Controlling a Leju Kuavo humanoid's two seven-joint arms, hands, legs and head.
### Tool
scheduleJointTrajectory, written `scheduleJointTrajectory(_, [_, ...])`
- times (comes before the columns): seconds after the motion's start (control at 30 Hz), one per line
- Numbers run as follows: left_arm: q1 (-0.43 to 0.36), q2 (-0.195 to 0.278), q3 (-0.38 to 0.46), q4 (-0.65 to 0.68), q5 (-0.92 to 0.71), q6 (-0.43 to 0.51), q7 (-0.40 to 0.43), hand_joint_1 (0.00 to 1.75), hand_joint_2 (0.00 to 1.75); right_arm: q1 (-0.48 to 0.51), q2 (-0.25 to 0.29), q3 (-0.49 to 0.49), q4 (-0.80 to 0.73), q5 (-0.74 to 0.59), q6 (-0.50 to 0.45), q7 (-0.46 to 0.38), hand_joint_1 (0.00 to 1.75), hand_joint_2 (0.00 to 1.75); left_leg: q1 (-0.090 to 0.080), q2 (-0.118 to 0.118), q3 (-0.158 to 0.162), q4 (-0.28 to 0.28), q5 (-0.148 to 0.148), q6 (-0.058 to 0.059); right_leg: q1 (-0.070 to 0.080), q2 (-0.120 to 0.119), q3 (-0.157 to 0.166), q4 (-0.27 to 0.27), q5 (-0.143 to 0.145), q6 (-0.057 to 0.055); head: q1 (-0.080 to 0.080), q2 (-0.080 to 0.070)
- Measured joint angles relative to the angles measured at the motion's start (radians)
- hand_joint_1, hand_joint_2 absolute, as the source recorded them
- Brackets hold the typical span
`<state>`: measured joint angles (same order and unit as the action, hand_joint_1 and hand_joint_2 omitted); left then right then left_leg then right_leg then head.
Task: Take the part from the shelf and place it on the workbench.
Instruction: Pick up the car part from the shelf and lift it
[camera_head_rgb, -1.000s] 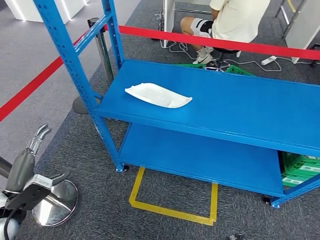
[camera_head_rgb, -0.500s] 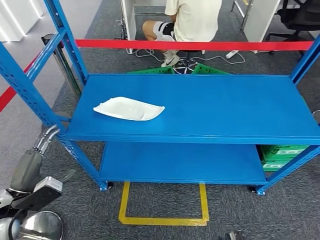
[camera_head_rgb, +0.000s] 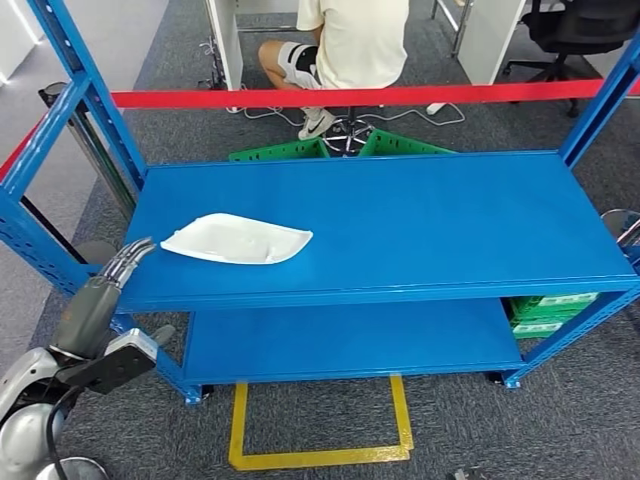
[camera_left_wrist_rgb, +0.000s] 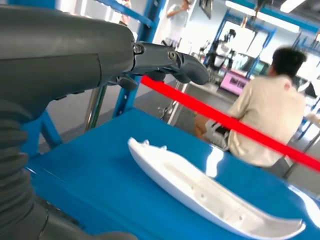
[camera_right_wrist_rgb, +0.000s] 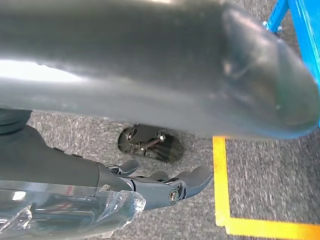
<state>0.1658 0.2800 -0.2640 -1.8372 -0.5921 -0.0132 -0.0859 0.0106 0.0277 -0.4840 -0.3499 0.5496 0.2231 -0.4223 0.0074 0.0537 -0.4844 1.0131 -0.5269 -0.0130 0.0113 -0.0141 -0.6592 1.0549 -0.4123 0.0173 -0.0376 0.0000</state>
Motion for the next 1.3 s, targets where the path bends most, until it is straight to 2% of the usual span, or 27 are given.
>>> scheduleJointTrajectory(0.07, [-0.013,0.002,-0.004,0.007,-0.009,-0.012,0.008,0.00,1.75,-0.001,0.001,0.004,-0.002,-0.001,0.002,0.002,0.00,0.00,0.000,-0.002,0.007,0.003,0.001,-0.011,-0.002,0.008,0.014,-0.006,-0.001,-0.008,0.000,0.000])
scheduleJointTrajectory(0.13, [-0.030,0.003,-0.010,0.016,-0.020,-0.026,0.017,0.00,1.75,-0.006,0.002,0.008,-0.003,-0.002,0.004,0.003,0.00,0.00,0.002,-0.017,-0.007,0.042,-0.013,-0.021,-0.007,0.015,0.030,-0.014,-0.003,-0.016,-0.002,0.000])
scheduleJointTrajectory(0.17, [-0.040,0.004,-0.014,0.023,-0.027,-0.033,0.023,0.00,1.75,-0.009,0.003,0.011,-0.004,-0.002,0.004,0.003,0.00,0.00,0.002,-0.026,-0.032,0.085,-0.034,-0.025,-0.009,0.018,0.036,-0.017,-0.005,-0.019,-0.003,0.000])
scheduleJointTrajectory(0.23, [-0.055,0.004,-0.022,0.042,-0.040,-0.047,0.038,0.00,1.75,-0.013,0.004,0.018,-0.006,-0.002,0.006,0.004,0.00,0.00,0.002,-0.038,-0.107,0.194,-0.084,-0.030,-0.009,0.025,0.041,-0.018,-0.009,-0.023,-0.004,0.000])
scheduleJointTrajectory(0.27, [-0.062,0.004,-0.026,0.053,-0.048,-0.052,0.047,0.00,1.75,-0.013,0.006,0.021,-0.007,-0.002,0.007,0.005,0.00,0.00,0.002,-0.039,-0.142,0.234,-0.095,-0.031,-0.009,0.030,0.043,-0.018,-0.012,-0.024,-0.005,0.000])
scheduleJointTrajectory(0.33, [-0.069,0.004,-0.031,0.068,-0.057,-0.058,0.058,0.00,1.75,-0.012,0.008,0.024,-0.007,-0.002,0.009,0.006,0.00,0.00,0.002,-0.040,-0.177,0.258,-0.086,-0.031,-0.009,0.037,0.048,-0.018,-0.018,-0.024,-0.005,0.000])
scheduleJointTrajectory(0.4, [-0.071,0.004,-0.033,0.072,-0.059,-0.059,0.061,0.00,1.75,-0.011,0.008,0.025,-0.008,-0.002,0.009,0.006,0.00,0.00,0.002,-0.040,-0.180,0.251,-0.075,-0.031,-0.009,0.038,0.050,-0.018,-0.019,-0.024,-0.006,0.000])
scheduleJointTrajectory(0.53, [-0.071,0.004,-0.033,0.073,-0.059,-0.059,0.061,0.00,1.75,-0.011,0.008,0.025,-0.008,-0.002,0.009,0.006,0.00,0.00,0.003,-0.040,-0.179,0.248,-0.070,-0.031,-0.009,0.039,0.051,-0.018,-0.020,-0.024,-0.006,0.000])
scheduleJointTrajectory(0.6, [-0.078,0.004,-0.036,0.079,-0.060,-0.061,0.064,0.00,1.75,-0.010,0.009,0.027,-0.008,-0.002,0.009,0.006,0.00,0.00,0.003,-0.040,-0.162,0.181,-0.008,-0.030,-0.010,0.042,0.059,-0.018,-0.025,-0.022,-0.006,0.000])
scheduleJointTrajectory(0.67, [-0.094,0.004,-0.044,0.099,-0.068,-0.067,0.082,0.00,1.75,-0.009,0.011,0.037,-0.015,-0.009,0.011,0.013,0.00,0.00,0.003,-0.047,-0.132,0.059,0.071,-0.023,-0.008,0.049,0.069,-0.017,-0.033,-0.017,-0.006,0.000])
scheduleJointTrajectory(0.73, [-0.107,0.002,-0.050,0.123,-0.081,-0.077,0.110,0.00,1.75,-0.006,0.011,0.050,-0.026,-0.021,0.014,0.025,0.00,0.00,0.001,-0.054,-0.118,-0.001,0.098,-0.011,-0.005,0.051,0.073,-0.023,-0.037,-0.016,-0.007,0.000])
scheduleJointTrajectory(0.77, [-0.111,0.002,-0.052,0.133,-0.086,-0.081,0.123,0.00,1.75,-0.005,0.011,0.055,-0.031,-0.026,0.016,0.029,0.00,0.00,0.001,-0.055,-0.118,-0.001,0.104,-0.006,-0.004,0.050,0.075,-0.028,-0.037,-0.019,-0.007,0.000])
scheduleJointTrajectory(0.87, [-0.113,0.001,-0.053,0.146,-0.088,-0.084,0.135,0.00,1.75,-0.004,0.012,0.064,-0.038,-0.033,0.017,0.033,0.00,0.00,0.000,-0.055,-0.117,-0.001,0.101,0.001,-0.004,0.047,0.081,-0.038,-0.036,-0.014,-0.008,0.000])
scheduleJointTrajectory(1.0, [-0.112,0.001,-0.050,0.164,-0.091,-0.087,0.162,0.00,1.75,-0.002,0.012,0.074,-0.047,-0.047,0.017,0.042,0.00,0.00,0.000,-0.055,-0.117,-0.001,0.100,0.005,-0.005,0.047,0.085,-0.045,-0.034,0.004,-0.008,0.000])
scheduleJointTrajectory(1.07, [-0.112,0.001,-0.046,0.174,-0.096,-0.090,0.179,0.00,1.75,0.001,0.012,0.080,-0.052,-0.054,0.017,0.048,0.00,0.00,0.000,-0.055,-0.117,-0.001,0.101,0.006,-0.005,0.046,0.085,-0.046,-0.033,0.009,-0.008,0.000])
scheduleJointTrajectory(1.3, [-0.114,0.001,-0.039,0.212,-0.143,-0.089,0.193,0.00,1.75,0.008,0.012,0.107,-0.077,-0.079,0.017,0.064,0.00,0.00,0.002,-0.055,-0.115,-0.001,0.102,0.007,-0.003,0.046,0.085,-0.045,-0.034,0.013,-0.008,0.000])
